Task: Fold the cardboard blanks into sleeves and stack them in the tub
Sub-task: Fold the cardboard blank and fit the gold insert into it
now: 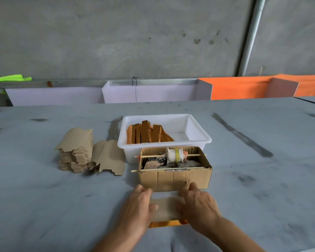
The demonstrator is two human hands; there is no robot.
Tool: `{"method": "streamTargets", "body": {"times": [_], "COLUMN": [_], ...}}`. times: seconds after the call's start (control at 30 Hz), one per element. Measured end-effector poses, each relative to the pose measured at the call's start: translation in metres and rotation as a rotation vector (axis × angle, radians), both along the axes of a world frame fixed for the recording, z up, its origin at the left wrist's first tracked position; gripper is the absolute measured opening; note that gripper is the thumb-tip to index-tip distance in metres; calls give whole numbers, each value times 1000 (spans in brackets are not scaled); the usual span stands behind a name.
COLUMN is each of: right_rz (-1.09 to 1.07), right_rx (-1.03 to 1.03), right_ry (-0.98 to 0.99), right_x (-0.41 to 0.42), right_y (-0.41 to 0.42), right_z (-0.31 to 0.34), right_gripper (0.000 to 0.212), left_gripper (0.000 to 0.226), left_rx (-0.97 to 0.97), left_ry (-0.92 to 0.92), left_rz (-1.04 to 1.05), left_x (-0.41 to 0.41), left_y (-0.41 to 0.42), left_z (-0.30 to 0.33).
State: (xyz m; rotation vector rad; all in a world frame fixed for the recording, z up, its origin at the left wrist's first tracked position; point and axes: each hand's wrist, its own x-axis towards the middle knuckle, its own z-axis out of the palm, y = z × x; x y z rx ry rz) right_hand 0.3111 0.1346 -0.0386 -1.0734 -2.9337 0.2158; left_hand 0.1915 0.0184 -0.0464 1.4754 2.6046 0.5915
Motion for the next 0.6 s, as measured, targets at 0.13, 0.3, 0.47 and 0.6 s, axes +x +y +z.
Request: {"method": "streamTargets", "body": {"times": [0.13, 0.3, 0.47, 0.6], "right_rz": [27, 66, 87, 57], "right_rx": [-96, -181, -145, -164], "right_ry": [1, 24, 112, 238], "right_x": [-4, -5, -2, 3], "right_y": [10, 21, 24, 30], "right_z": [8, 11, 11, 9], "right_gripper": [26, 31, 36, 11], "left_gripper": [27, 21, 20, 6], "left_rx": [-117, -147, -69, 1], "left_ry": [24, -19, -47, -64], "left_rz": [12, 12, 34, 14], "left_x": [-4, -10, -16, -20], "left_y": [13, 21, 19, 21], "left_z": [5, 17, 16, 18]}}
